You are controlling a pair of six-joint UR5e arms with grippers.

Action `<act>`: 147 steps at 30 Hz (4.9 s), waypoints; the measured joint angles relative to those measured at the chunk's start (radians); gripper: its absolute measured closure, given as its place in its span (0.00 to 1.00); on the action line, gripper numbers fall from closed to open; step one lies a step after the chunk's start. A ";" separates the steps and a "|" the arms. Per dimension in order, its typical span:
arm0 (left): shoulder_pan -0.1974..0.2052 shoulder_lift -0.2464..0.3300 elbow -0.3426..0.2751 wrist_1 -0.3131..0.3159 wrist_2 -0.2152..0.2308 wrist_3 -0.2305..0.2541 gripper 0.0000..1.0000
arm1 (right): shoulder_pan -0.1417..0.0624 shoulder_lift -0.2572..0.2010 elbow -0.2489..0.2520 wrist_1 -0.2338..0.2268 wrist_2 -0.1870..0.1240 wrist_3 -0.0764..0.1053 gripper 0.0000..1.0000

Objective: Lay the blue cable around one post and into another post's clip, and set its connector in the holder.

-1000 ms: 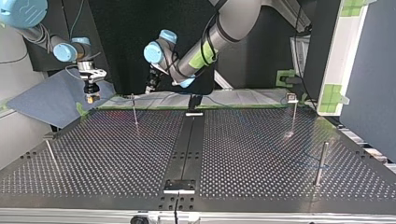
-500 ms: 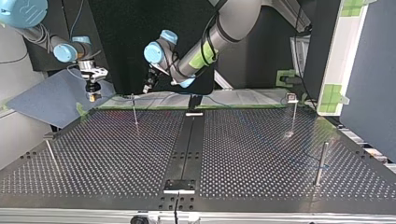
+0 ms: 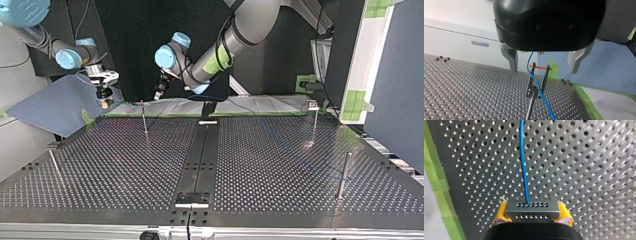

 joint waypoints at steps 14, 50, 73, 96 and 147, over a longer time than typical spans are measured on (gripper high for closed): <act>0.013 0.000 -0.001 -0.019 -0.001 -0.044 0.00 | 0.008 -0.108 0.035 0.042 -0.002 -0.080 1.00; 0.060 -0.004 -0.125 0.031 -0.040 -0.140 0.00 | 0.031 -0.129 0.202 -0.071 0.068 -0.127 1.00; 0.059 -0.035 -0.150 0.169 -0.041 -0.208 0.00 | 0.022 -0.129 0.241 -0.118 0.057 -0.072 1.00; 0.057 -0.046 -0.150 0.298 -0.085 -0.151 0.00 | 0.021 -0.129 0.241 -0.039 0.048 -0.024 1.00; 0.042 -0.046 -0.149 0.345 -0.044 -0.026 1.00 | 0.028 -0.127 0.240 -0.099 0.111 -0.008 1.00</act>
